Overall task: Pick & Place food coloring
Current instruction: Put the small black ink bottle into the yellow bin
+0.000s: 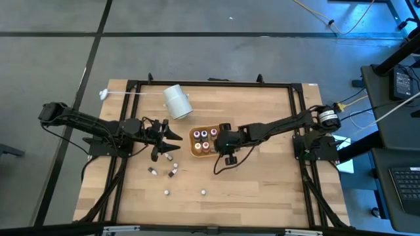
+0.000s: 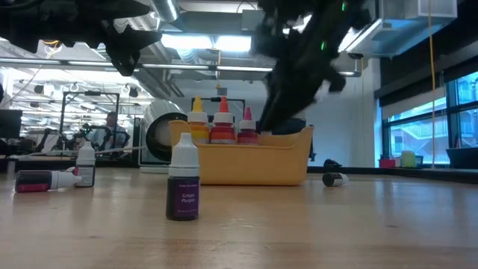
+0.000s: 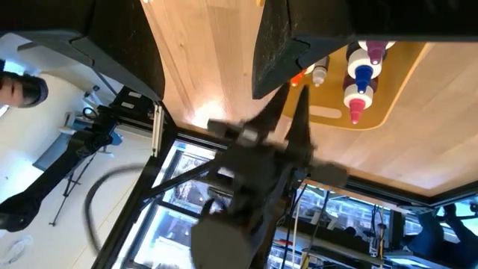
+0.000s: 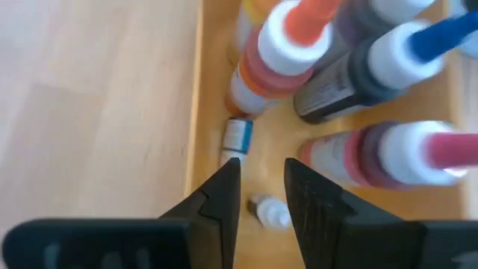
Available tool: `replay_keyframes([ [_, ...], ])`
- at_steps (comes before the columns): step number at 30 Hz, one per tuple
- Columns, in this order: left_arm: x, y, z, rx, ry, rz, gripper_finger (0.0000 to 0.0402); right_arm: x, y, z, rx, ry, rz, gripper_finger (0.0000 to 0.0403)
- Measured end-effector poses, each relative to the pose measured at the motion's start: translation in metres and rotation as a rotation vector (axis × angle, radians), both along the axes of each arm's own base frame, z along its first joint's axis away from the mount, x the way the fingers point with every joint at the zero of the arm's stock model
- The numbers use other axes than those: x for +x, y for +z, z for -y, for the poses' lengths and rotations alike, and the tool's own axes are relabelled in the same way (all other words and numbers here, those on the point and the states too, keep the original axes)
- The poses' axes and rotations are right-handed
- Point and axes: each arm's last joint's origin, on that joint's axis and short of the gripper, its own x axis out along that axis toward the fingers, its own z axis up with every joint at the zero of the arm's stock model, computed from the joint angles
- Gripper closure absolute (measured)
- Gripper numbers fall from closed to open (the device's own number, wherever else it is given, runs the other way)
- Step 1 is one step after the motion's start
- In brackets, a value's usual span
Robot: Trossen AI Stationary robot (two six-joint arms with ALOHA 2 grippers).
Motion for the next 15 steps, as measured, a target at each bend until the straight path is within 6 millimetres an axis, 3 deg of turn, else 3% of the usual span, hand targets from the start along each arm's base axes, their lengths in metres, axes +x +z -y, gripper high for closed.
replay_keyframes([
  [8, 0.000, 0.000, 0.000, 0.001, 0.000, -0.002, 0.0206, -0.043, 0.047, -0.002, -0.013, 0.046, -0.036, 0.0295],
  [15, 0.000, -0.001, 0.000, 0.004, 0.000, -0.013, 0.0205, -0.081, 0.036, 0.010, 0.027, -0.030, 0.000, 0.0294],
])
